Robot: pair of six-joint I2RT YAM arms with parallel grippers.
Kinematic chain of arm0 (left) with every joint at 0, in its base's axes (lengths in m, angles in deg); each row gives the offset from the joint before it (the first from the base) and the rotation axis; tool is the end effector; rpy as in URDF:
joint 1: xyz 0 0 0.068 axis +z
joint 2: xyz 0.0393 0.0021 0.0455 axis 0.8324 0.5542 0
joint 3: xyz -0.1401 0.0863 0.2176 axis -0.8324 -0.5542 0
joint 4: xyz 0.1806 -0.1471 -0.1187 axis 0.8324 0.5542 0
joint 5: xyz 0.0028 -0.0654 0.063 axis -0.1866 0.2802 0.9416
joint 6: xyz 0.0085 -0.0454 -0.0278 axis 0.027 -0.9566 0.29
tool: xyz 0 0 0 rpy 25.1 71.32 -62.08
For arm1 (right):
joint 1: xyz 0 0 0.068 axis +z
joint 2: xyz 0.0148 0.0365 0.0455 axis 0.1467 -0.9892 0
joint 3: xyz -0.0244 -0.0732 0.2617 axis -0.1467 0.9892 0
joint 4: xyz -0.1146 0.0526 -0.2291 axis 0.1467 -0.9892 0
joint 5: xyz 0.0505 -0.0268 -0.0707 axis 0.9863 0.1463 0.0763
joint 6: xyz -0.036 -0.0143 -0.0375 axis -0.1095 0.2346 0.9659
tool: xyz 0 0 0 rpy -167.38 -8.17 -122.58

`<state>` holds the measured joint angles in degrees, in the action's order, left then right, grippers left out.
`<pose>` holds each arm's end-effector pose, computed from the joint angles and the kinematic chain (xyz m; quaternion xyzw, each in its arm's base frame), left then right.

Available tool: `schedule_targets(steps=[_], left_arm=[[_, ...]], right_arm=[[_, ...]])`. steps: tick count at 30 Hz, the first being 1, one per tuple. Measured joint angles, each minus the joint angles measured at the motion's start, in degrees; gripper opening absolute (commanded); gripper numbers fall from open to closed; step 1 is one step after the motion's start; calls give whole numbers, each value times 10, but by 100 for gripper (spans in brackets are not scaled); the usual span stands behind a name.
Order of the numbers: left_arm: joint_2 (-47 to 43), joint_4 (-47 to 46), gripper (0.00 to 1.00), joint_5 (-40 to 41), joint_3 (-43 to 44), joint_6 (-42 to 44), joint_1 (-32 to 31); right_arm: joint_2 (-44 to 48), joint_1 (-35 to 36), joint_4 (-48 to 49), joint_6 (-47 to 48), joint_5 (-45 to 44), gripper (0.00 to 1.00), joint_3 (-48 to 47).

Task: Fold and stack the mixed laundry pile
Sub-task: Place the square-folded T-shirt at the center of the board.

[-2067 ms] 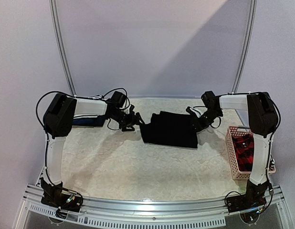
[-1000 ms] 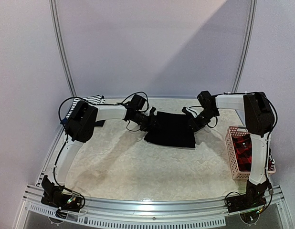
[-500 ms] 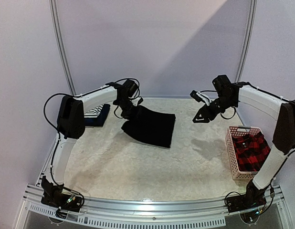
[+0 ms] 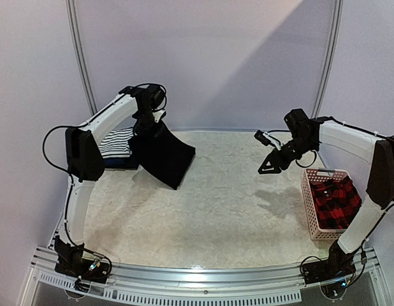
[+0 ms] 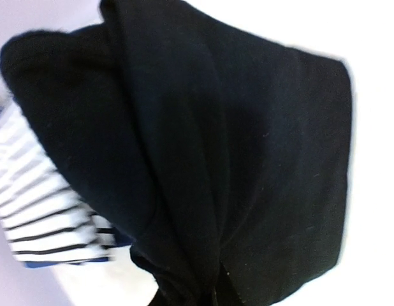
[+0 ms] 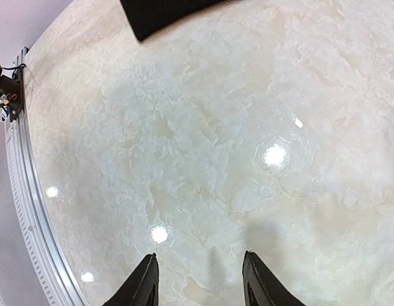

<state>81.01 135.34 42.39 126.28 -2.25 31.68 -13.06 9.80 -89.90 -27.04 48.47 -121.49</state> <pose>0.4474 -0.1974 0.2672 0.1553 0.9679 0.0562 0.1895 0.3131 0.1242 0.2532 -0.3875 0.8551 0.2786 0.2026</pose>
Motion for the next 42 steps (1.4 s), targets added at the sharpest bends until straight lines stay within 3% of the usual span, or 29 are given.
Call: schedule_targets(steps=[14, 29, 42], left_arm=[[5, 5, 0, 114, 66, 73, 63], [1, -12, 0, 186, 77, 123, 67], [-61, -19, 0, 231, 77, 136, 71]], right_arm=[[-30, 0, 1, 16, 16, 45, 15], [-60, 0, 0, 25, 25, 45, 15], [-67, 0, -5, 29, 27, 44, 15]])
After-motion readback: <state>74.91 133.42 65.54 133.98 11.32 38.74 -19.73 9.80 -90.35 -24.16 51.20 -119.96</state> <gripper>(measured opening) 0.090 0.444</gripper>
